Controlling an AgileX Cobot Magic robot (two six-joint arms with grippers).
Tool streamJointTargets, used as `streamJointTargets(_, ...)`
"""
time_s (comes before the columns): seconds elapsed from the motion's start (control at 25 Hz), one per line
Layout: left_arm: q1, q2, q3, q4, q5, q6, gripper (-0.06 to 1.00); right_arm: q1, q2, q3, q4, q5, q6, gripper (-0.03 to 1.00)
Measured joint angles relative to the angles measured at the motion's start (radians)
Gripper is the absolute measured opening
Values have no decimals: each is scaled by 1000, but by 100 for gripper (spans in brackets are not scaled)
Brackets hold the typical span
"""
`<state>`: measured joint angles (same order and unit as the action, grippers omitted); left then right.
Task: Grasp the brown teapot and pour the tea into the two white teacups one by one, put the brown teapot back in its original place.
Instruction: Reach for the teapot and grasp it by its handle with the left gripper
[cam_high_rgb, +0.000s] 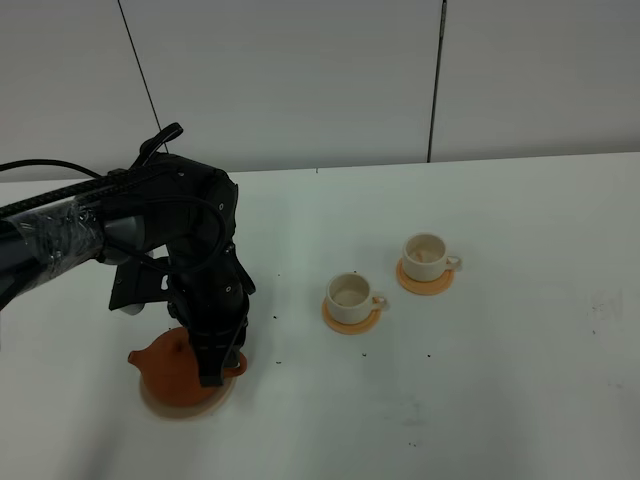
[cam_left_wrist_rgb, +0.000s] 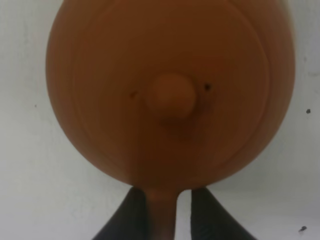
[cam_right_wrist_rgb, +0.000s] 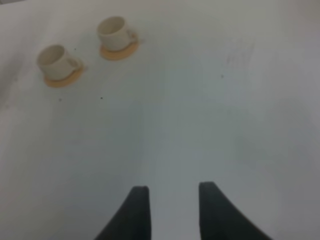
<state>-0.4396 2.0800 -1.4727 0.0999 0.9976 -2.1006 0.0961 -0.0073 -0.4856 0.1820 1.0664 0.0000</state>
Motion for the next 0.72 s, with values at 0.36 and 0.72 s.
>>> streamJointTargets(0.36,0,0,0,-2,0,6,22,0,0,0,0,0,0,24)
streamJointTargets(0.72,0,0,0,-9,6,55,17,0,0,0,0,0,0,24)
